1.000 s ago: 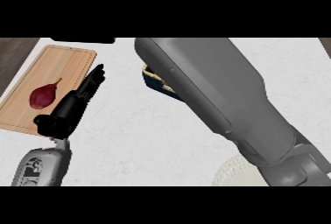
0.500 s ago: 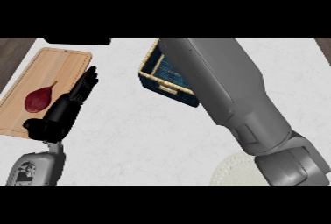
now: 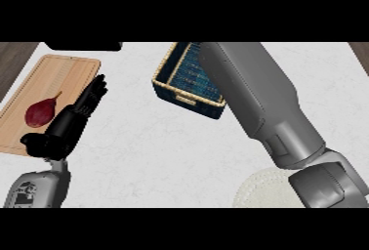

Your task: Pick the tomato from the placemat and place it in the basket

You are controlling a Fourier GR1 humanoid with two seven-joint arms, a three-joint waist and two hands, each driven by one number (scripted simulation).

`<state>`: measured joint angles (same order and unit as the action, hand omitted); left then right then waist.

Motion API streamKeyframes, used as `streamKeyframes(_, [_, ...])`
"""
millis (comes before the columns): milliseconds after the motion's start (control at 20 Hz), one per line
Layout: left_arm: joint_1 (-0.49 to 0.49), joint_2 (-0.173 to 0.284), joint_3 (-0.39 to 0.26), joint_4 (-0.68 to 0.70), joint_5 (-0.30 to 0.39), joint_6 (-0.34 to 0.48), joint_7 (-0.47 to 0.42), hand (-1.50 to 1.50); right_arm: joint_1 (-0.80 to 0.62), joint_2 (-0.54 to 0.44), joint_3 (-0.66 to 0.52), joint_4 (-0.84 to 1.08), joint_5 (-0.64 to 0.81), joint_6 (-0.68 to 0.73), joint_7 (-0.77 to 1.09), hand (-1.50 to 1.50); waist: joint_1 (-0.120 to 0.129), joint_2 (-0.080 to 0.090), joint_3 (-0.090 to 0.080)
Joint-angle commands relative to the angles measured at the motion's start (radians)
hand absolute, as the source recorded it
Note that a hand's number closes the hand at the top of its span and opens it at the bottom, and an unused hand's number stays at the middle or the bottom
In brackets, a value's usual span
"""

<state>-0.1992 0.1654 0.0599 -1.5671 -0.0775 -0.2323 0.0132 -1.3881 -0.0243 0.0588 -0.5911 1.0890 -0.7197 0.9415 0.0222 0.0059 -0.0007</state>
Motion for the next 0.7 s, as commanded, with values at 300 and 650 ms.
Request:
streamKeyframes(300, [-0.002, 0.025, 0.022, -0.033, 0.028, -0.030, 0.037, 0.00, 0.037, -0.039, -0.090, 0.044, -0.010, -0.182, -0.105, -1.50, -0.002, 0.000, 0.001])
streamKeyframes(650, [0.043, -0.001, 0.006, -0.060, 0.012, -0.010, 0.025, 0.00, 0.015, -0.052, -0.128, -0.006, -0.082, -0.174, -0.234, -1.50, -0.006, -0.004, 0.001])
